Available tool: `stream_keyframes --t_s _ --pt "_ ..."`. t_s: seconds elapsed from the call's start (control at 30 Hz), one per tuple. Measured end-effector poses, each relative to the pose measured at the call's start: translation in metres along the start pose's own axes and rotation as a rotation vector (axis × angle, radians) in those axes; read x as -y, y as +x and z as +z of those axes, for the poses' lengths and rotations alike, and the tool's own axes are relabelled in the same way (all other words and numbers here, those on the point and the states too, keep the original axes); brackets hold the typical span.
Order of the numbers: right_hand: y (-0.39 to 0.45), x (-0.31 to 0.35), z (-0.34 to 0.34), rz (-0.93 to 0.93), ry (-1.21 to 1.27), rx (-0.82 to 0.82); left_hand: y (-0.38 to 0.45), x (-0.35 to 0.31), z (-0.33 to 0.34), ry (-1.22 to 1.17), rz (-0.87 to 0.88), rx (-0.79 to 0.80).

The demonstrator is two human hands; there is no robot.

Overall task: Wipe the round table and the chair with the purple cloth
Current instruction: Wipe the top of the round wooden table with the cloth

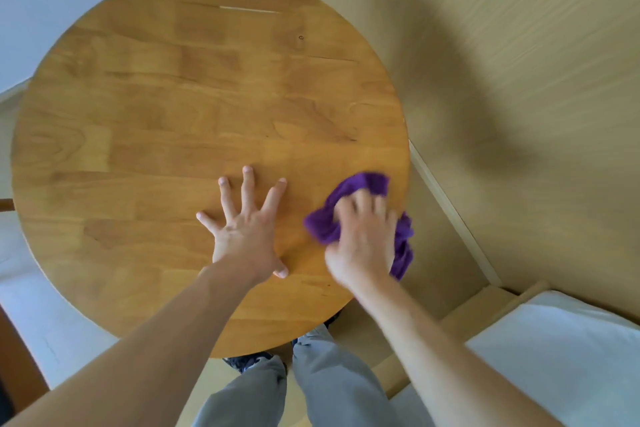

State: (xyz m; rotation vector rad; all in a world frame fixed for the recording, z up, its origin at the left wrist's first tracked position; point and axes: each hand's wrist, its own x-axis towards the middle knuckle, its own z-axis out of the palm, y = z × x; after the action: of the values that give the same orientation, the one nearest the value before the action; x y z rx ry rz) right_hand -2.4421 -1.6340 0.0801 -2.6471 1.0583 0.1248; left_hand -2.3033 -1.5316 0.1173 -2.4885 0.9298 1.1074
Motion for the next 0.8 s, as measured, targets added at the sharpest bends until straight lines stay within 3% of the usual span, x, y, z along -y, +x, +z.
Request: stream_keyframes --t_s 0.1,0.17,0.23,0.4,0.5,0.57,0.7,0.8 --pt "-0.038 -0.008 0.011 -0.392 0.048 0.032 -0.002 0.000 0.000 0.000 -0.010 -0.004" --pt "-0.022 -0.021 0.006 -0.551 0.071 0.048 -0.002 0.001 0.001 0.002 -0.018 -0.021" --pt "0.018 -0.027 -0.005 -0.494 0.037 0.071 0.000 0.002 0.002 -0.005 -0.015 -0.032" --pt "0.122 -0.010 -0.020 -0.036 0.060 -0.115 0.001 0.000 0.002 0.000 -0.018 -0.036" --pt "0.140 0.014 -0.020 0.159 0.010 -0.111 0.001 0.000 0.001 -0.017 -0.017 -0.022" --pt "0.125 0.030 -0.014 0.132 0.005 -0.078 0.002 0.000 0.001 -0.017 -0.010 -0.014" --pt "0.077 0.050 -0.002 -0.091 0.048 0.021 0.002 -0.001 0.001 -0.014 0.003 -0.010" --pt "0.083 0.055 -0.019 0.019 0.312 0.069 0.001 0.000 0.000 -0.023 0.011 0.000"
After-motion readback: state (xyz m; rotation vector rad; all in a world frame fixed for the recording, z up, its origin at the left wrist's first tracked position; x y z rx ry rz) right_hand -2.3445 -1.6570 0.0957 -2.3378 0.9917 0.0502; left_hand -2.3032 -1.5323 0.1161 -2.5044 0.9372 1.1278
